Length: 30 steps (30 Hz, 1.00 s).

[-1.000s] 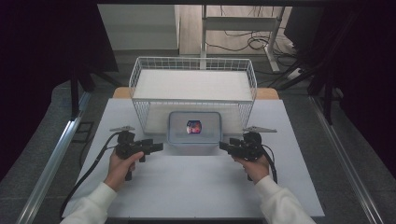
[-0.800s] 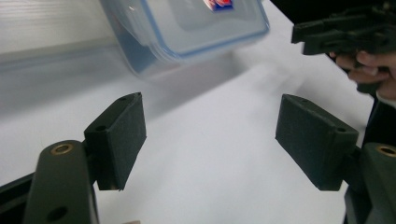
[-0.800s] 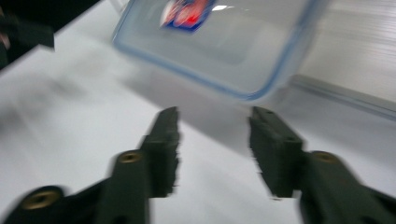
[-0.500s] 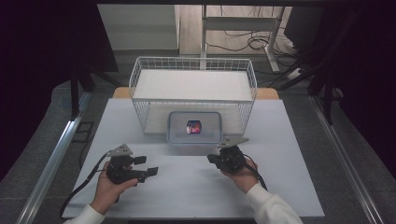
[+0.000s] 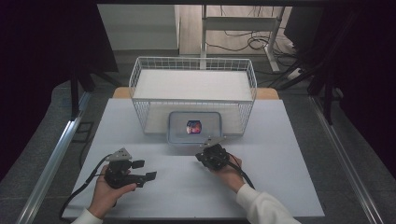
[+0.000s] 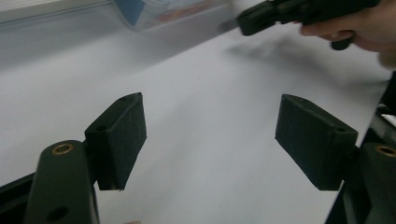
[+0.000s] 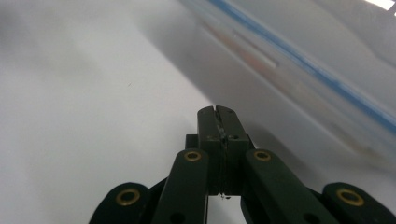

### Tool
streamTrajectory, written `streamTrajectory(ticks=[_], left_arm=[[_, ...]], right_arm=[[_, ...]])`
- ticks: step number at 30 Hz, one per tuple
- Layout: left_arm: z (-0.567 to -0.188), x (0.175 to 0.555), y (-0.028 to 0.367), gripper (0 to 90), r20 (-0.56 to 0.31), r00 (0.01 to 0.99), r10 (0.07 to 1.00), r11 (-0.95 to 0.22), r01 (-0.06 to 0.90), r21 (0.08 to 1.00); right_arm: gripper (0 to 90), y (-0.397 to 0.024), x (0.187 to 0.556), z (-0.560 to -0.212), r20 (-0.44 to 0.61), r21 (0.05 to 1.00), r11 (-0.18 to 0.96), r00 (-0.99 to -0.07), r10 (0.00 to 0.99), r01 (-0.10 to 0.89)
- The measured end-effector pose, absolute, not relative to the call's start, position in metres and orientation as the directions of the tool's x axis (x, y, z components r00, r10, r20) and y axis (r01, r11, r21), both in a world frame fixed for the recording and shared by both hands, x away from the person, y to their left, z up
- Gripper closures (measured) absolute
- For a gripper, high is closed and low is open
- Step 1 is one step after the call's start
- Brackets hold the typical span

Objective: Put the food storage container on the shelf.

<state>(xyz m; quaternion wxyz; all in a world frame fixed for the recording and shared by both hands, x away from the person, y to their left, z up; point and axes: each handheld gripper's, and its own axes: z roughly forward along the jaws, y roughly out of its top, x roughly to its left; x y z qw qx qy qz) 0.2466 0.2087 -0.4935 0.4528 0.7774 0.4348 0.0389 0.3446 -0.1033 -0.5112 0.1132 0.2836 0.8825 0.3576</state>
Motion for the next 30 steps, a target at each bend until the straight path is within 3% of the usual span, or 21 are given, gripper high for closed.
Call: streamTrajectory(ticks=[6,11,30], left_arm=[[-0.495,0.242,0.208,23.7,-0.304,0.623,0.721,-0.243,0.638,0.730],[-0.492,0.240,0.210,23.7,-0.331,0.631,0.702,-0.218,0.632,0.744],[-0.492,0.240,0.211,23.6,-0.323,0.631,0.706,-0.224,0.631,0.743]], right_arm=[[89.4,-0.089,0.354,-0.512,-0.017,0.695,0.584,-0.803,0.596,0.419],[89.4,-0.084,0.363,-0.511,-0.030,0.703,0.569,-0.783,0.622,0.425],[89.4,-0.076,0.389,-0.496,0.011,0.750,0.476,-0.728,0.686,0.460]])
